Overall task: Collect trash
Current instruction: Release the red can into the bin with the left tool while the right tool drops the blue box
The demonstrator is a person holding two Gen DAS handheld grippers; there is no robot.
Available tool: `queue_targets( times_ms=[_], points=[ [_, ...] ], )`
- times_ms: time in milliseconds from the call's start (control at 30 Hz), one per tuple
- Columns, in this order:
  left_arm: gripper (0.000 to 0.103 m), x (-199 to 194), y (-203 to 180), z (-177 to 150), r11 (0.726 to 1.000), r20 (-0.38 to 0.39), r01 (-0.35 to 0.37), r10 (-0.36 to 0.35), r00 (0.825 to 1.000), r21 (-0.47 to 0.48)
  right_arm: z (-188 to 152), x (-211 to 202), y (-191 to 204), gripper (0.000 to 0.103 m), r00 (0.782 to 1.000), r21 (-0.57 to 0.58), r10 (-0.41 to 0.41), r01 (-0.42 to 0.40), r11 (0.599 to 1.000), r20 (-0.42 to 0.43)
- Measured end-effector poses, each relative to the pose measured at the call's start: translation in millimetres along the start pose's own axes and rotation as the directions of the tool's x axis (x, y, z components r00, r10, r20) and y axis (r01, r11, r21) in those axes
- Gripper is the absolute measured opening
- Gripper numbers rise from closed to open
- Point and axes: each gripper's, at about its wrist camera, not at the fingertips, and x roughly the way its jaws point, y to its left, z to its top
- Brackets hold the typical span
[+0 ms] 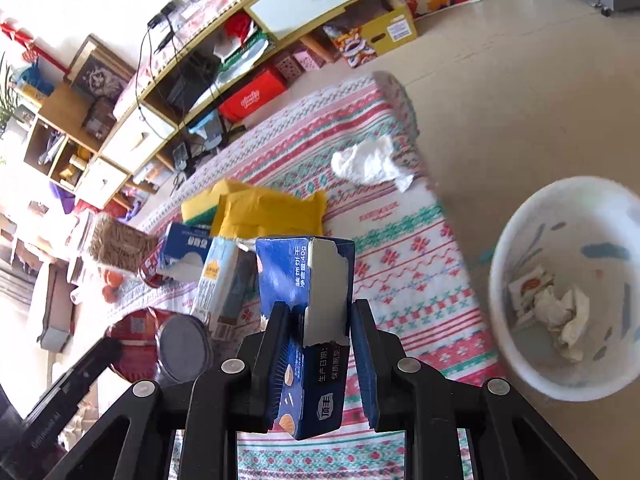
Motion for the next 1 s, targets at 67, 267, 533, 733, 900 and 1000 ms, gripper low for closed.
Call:
queue_targets(
  times_ms=[67, 267, 533, 733, 900, 1000],
  points=[
    [0.011, 11.3, -22.1, 0.1, 1.0, -0.013, 0.027, -0.027, 1.0, 0.015, 5.7, -18.8, -12.4, 0.028, 0.995, -0.033, -0.082, 0.084, 0.996, 0.061],
    [0.011, 54.5, -100.8, -4.2, 0.989, -0.073, 0.134, -0.129, 0.989, 0.06, 14.1, -44.0, -52.1, 0.028, 0.975, -0.024, -0.198, 0.201, 0.979, 0.105],
    [0.011, 119.6, -190.9, -21.0, 0.973, -0.163, 0.167, -0.141, 0.977, 0.16, 20.5, -41.2, -99.6, 0.028, 0.903, 0.018, -0.426, 0.426, 0.905, 0.057],
    [0.012, 156.0, -212.3, -32.3, 0.973, -0.212, 0.137, -0.096, 0.972, 0.188, 23.2, -34.1, -116.4, 0.029, 0.864, 0.023, -0.503, 0.502, 0.864, 0.017],
    [0.014, 178.5, -222.4, -28.4, 0.964, -0.245, 0.169, -0.116, 0.962, 0.207, 27.0, -29.2, -122.5, 0.036, 0.864, 0.038, -0.503, 0.503, 0.863, -0.014],
    [0.03, 174.6, -217.7, -24.5, 0.964, -0.237, 0.168, -0.117, 0.964, 0.206, 27.9, -37.2, -125.0, 0.046, 0.869, 0.074, -0.495, 0.493, 0.867, 0.006]
  ],
)
